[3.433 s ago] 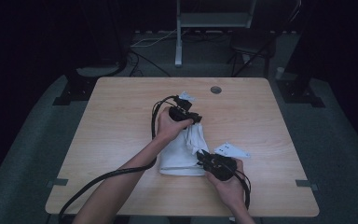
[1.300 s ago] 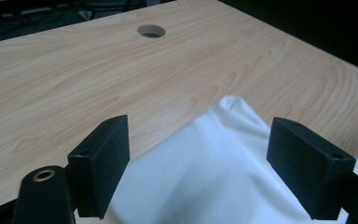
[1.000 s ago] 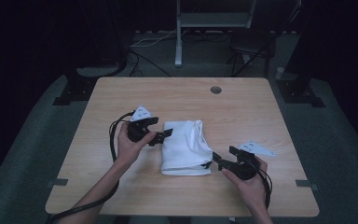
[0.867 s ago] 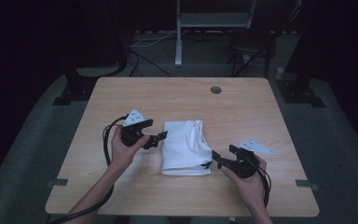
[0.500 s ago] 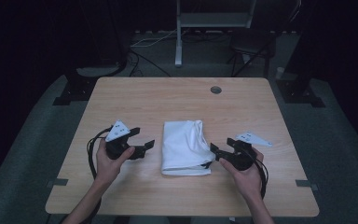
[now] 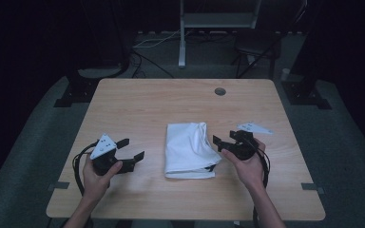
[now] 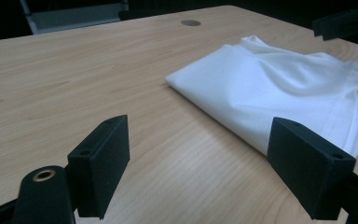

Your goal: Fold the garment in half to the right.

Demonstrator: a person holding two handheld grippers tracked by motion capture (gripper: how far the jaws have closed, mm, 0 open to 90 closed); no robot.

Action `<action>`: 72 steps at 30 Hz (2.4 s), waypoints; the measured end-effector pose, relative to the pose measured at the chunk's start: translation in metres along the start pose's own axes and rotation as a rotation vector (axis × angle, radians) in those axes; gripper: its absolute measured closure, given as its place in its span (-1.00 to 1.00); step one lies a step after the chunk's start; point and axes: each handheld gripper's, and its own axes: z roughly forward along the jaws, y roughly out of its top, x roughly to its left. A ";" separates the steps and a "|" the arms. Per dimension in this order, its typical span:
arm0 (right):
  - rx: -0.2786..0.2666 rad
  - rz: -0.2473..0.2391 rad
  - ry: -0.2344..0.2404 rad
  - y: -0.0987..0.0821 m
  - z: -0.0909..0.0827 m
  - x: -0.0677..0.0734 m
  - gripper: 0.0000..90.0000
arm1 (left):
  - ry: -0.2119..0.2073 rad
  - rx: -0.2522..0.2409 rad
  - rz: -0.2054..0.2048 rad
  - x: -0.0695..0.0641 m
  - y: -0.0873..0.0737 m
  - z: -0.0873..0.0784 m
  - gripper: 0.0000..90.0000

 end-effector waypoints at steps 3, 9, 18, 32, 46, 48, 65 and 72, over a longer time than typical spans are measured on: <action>0.002 0.000 -0.002 0.004 0.004 -0.001 -0.44 | 0.005 0.004 0.002 0.001 -0.004 -0.005 -0.53; 0.015 -0.006 -0.001 0.012 0.012 -0.001 -0.44 | 0.011 0.003 -0.005 0.001 -0.011 -0.014 -0.53; 0.043 -0.020 0.012 0.026 0.026 0.001 -0.35 | 0.017 0.002 0.000 -0.004 -0.021 -0.024 -0.53; 0.118 -0.048 0.046 0.042 0.060 0.007 -0.09 | 0.028 0.002 0.000 -0.004 -0.028 -0.034 -0.53; 0.180 -0.039 0.044 0.032 0.082 0.008 0.57 | 0.024 0.024 0.009 -0.006 -0.034 -0.033 -0.53; 0.175 -0.035 0.043 0.032 0.080 0.008 0.65 | 0.023 0.022 0.008 -0.007 -0.033 -0.033 -0.53; 0.152 -0.011 0.047 0.035 0.077 0.000 0.19 | 0.011 0.032 0.031 -0.013 -0.030 -0.027 -0.53; 0.203 -0.049 0.054 0.029 0.086 0.005 0.71 | 0.019 0.031 0.029 -0.011 -0.032 -0.030 -0.53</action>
